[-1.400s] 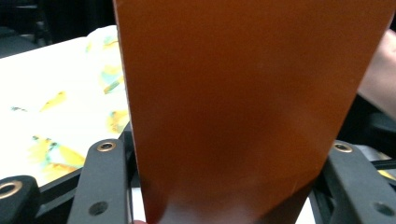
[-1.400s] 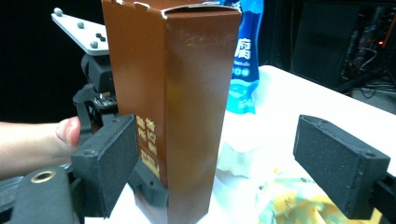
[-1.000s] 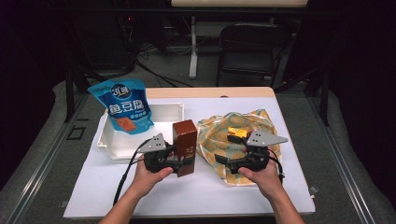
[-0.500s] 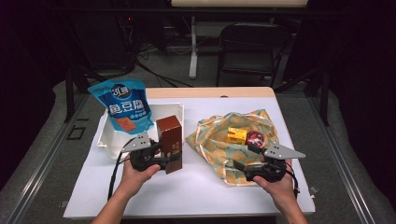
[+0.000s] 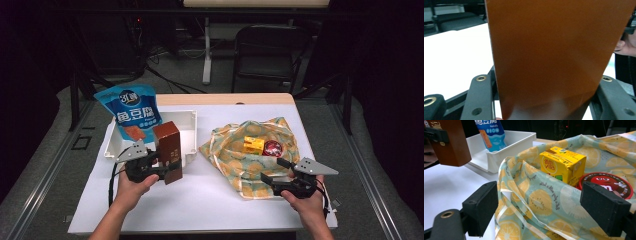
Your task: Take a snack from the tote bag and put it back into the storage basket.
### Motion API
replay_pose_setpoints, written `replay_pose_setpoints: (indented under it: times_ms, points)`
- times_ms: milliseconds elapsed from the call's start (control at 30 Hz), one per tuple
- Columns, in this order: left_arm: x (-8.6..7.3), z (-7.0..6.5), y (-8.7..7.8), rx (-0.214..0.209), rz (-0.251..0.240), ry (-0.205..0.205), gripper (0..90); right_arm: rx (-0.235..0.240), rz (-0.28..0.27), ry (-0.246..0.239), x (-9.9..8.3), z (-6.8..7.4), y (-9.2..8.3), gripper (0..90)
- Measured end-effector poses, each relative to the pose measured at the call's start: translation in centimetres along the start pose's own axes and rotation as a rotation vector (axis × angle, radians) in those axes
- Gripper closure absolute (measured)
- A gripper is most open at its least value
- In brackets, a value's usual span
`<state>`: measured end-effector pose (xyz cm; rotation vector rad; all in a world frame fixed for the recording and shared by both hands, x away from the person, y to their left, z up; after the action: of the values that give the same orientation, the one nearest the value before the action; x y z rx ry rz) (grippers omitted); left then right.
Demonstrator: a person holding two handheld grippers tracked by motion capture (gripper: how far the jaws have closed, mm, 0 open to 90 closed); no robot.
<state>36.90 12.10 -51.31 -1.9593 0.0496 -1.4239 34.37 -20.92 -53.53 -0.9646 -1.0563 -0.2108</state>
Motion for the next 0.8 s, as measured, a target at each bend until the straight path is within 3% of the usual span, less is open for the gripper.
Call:
replay_pose_setpoints:
  times_ms: [133,200,267,433,467,500,567,800]
  points:
    - [-0.4,0.7,-1.2,0.029,-0.002,-0.005,44.0,0.002,0.006,0.000,0.0,-0.1,0.3,14.7]
    - [-0.5,1.3,-1.9,0.071,-0.012,-0.018,44.0,-0.002,0.008,0.000,0.0,-0.1,0.4,14.6]
    - [-0.6,1.6,-2.5,0.062,-0.011,-0.015,44.1,-0.005,0.006,0.008,0.0,-0.1,0.5,14.7]
    - [-0.6,2.5,-3.6,0.097,0.002,-0.010,44.0,-0.014,0.009,0.022,-0.3,-0.4,0.6,14.8]
    - [-0.5,2.6,-3.7,0.101,0.005,-0.010,44.0,-0.014,0.010,0.020,-0.3,-0.4,0.6,14.8]
    - [-0.4,2.8,-3.9,0.132,0.002,-0.019,44.0,-0.012,0.012,0.017,-0.3,-0.4,0.6,14.8]
    - [-0.2,3.1,-4.2,0.119,0.007,-0.015,44.0,-0.012,0.008,0.021,-0.3,-0.5,0.6,14.8]
    - [0.3,4.7,-3.9,0.173,0.058,-0.021,44.0,-0.015,-0.007,0.032,-0.2,-0.9,0.1,14.9]
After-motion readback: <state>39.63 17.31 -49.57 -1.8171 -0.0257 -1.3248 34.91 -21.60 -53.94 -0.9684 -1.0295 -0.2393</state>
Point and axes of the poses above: each handheld gripper's, and its own axes: y roughly forward along the jaws, x roughly out of its top, z roughly to its left, the point moved 9 cm from there along y, roughly forward along the jaws, and after that the axes turned 15 degrees about z, right-handed, at the moved point
